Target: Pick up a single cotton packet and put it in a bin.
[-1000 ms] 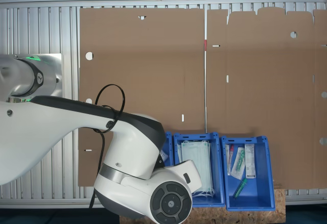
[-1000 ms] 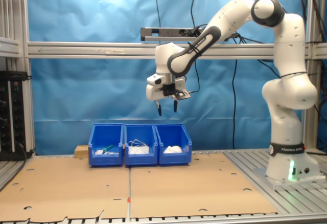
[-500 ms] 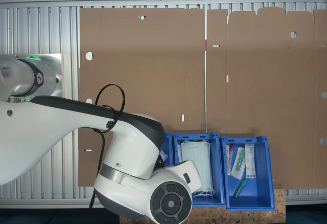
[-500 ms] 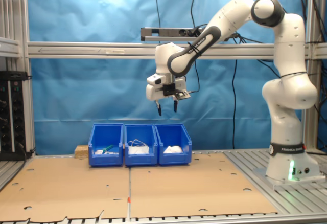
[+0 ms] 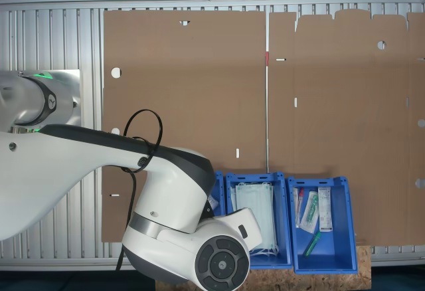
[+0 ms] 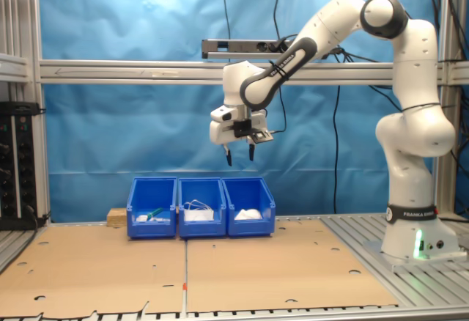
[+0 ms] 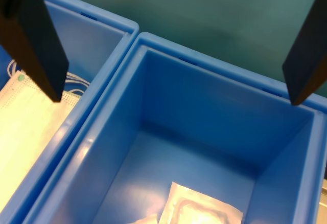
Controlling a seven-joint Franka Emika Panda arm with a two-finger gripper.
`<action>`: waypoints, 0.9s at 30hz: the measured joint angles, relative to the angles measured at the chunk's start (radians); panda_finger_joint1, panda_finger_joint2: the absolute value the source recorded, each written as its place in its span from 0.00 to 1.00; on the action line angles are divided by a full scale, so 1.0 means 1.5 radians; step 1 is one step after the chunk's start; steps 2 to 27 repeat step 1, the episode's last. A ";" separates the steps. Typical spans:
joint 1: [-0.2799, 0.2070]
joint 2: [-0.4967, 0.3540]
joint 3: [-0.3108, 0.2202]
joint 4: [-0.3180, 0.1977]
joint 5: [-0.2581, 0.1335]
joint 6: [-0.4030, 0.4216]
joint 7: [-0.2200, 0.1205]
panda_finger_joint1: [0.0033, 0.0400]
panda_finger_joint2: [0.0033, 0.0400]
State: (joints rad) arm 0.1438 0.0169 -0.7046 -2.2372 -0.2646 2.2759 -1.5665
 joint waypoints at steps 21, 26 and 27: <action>0.000 0.000 0.000 0.000 0.000 0.000 0.000 1.00 1.00; 0.000 0.000 0.000 0.000 0.000 0.000 0.000 1.00 1.00; 0.000 0.000 0.000 0.000 0.000 0.000 0.000 1.00 1.00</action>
